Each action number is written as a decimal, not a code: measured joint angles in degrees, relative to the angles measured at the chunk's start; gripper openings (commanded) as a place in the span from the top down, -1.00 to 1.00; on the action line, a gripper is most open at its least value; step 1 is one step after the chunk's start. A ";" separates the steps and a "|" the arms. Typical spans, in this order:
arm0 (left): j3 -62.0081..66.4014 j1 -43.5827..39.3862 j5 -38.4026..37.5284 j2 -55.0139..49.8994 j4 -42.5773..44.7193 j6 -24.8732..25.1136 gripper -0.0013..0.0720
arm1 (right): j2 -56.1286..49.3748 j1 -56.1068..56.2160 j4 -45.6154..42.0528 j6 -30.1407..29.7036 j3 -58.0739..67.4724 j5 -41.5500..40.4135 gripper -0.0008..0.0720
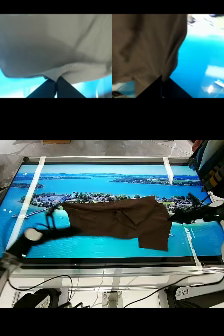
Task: Fold the clothes and pants, and hang the long-sleeved shirts on hangers.
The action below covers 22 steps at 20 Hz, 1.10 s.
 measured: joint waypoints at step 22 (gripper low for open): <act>25.57 14.86 26.51 39.01 -0.46 10.45 0.94 | 74.60 0.02 5.29 6.71 0.72 -30.01 0.94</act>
